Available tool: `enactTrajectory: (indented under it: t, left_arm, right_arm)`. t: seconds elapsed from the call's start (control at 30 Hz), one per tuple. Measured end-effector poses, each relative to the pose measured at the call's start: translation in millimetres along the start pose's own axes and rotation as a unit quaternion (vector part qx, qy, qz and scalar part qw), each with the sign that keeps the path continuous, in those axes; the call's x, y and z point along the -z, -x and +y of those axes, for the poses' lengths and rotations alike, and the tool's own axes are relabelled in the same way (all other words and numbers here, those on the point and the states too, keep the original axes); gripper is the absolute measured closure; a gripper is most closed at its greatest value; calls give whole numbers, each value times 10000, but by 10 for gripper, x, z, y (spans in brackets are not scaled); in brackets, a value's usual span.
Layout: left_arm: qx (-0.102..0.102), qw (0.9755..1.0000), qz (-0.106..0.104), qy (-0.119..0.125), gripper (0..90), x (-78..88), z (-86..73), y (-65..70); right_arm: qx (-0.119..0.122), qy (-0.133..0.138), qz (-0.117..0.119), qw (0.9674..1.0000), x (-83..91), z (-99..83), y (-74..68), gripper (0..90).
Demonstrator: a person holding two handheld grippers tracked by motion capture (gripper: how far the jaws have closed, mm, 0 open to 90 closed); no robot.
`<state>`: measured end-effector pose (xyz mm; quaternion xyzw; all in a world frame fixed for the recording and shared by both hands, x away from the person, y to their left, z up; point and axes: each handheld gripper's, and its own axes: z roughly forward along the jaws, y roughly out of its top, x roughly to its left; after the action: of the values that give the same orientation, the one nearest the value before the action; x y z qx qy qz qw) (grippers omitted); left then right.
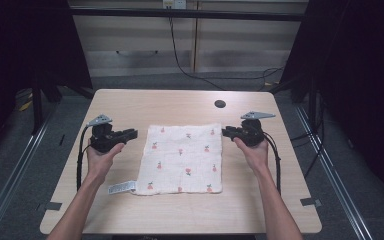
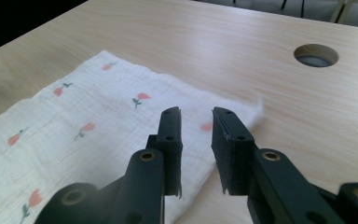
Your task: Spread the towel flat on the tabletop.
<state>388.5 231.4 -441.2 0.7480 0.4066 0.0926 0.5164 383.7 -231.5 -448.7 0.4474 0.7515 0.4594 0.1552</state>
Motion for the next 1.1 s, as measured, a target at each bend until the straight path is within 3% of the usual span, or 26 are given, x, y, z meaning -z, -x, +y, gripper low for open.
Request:
enactTrajectory:
  t: [0.1,0.23,0.33,0.53,0.63,0.7,0.93,0.97,1.0,1.07,1.1]
  left_arm:
    - [32,10000,-37,13,769,42,-27,2]
    - [-180,9997,-34,-157,767,132,-146,61]
    - [-285,9990,-54,-335,756,168,-269,105]
    - [-406,9956,-219,-814,710,-40,-428,156]
    - [-557,9923,-250,-1076,708,-184,-510,205]
    - [-661,9913,-296,-1101,712,-213,-524,222]
    - [-687,9882,-493,-1277,798,-304,-579,225]
    - [-672,9883,-504,-1272,818,-319,-584,231]
    - [-796,9873,-322,-1337,819,-332,-590,255]
    - [-809,9859,-367,-1417,818,-363,-614,264]
    - [-925,9841,-253,-1494,819,-383,-632,277]
  right_arm:
    - [124,-92,115,9998,13,8,-76,690]
    - [151,-159,464,9987,51,-80,-158,645]
    - [307,-547,618,9961,25,-287,-255,632]
    - [461,-810,925,9913,19,-519,-384,623]
    - [432,-913,920,9906,-27,-611,-398,623]
    - [462,-990,867,9902,-60,-651,-402,624]
    - [514,-1074,838,9893,-121,-698,-424,616]
    - [523,-1104,832,9890,-119,-699,-433,638]
    - [561,-1113,801,9890,-118,-699,-436,686]
    - [574,-1129,795,9888,-105,-707,-430,730]
    - [609,-1129,780,9887,-101,-711,-423,799]
